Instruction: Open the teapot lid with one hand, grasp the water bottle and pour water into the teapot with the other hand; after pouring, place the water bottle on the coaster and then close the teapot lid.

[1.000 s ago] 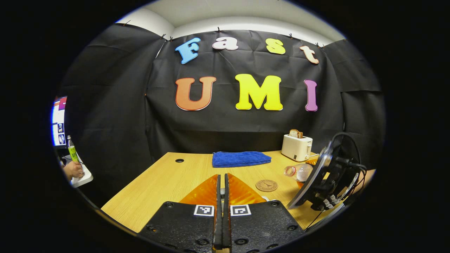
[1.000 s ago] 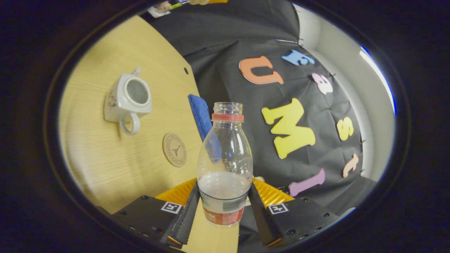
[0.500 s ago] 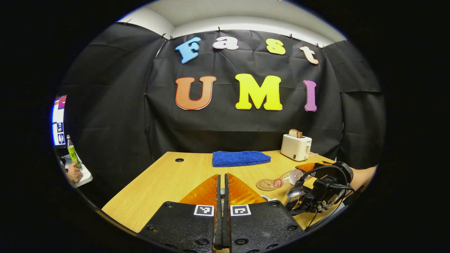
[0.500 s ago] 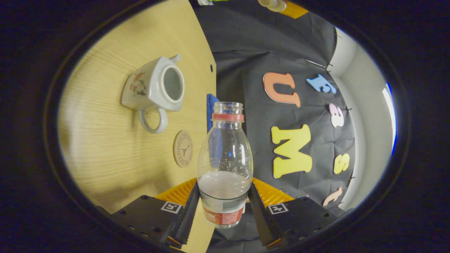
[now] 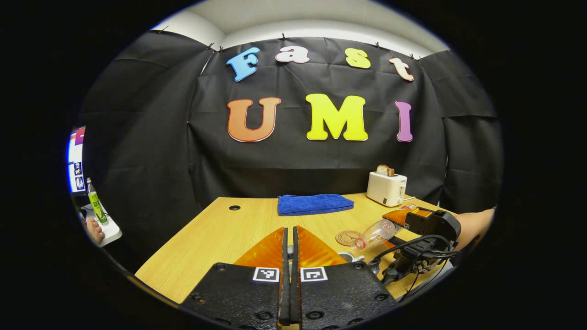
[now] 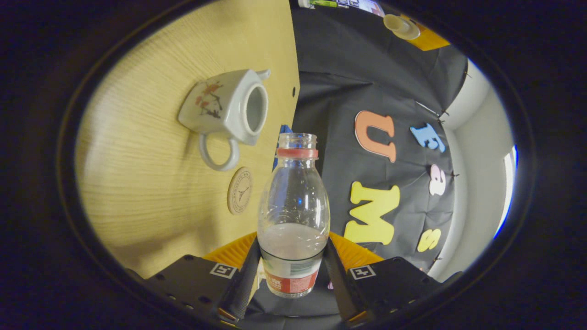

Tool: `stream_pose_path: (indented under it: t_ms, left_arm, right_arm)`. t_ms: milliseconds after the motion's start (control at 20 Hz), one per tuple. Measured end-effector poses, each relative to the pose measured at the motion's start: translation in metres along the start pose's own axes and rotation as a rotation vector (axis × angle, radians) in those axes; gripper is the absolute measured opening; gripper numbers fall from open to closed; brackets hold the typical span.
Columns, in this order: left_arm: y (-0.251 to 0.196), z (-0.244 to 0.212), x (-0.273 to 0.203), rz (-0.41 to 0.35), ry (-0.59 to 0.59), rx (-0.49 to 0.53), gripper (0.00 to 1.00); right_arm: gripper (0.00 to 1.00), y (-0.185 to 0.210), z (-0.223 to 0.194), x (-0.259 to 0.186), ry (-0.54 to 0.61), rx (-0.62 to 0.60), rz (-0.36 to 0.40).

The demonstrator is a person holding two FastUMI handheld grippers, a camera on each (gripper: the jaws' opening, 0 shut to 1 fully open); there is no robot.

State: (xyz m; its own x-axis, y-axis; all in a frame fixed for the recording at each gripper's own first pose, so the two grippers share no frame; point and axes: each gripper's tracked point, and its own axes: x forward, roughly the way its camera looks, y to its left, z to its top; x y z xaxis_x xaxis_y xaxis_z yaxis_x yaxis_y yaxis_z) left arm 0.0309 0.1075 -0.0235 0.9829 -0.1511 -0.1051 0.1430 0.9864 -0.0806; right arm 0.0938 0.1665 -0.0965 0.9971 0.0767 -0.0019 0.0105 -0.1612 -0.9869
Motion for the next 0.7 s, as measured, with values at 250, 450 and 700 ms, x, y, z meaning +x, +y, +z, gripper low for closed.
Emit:
stream_pose_path:
  t_ms: [250, 450, 700]
  left_arm:
    - [-0.004, -0.001, -0.002, -0.012, 0.005, 0.006, 0.03]
    - [-0.006, -0.002, 0.001, -0.02, 0.007, 0.016, 0.03]
    - [-0.009, -0.001, -0.001, -0.026, 0.01, 0.027, 0.03]
  right_arm:
    - [0.73, 0.002, 0.006, -0.004, -0.011, -0.083, -0.016]
    - [0.73, 0.004, 0.012, -0.01, -0.029, -0.143, -0.04]
    - [0.75, 0.002, 0.007, -0.009, -0.02, -0.177, -0.049]
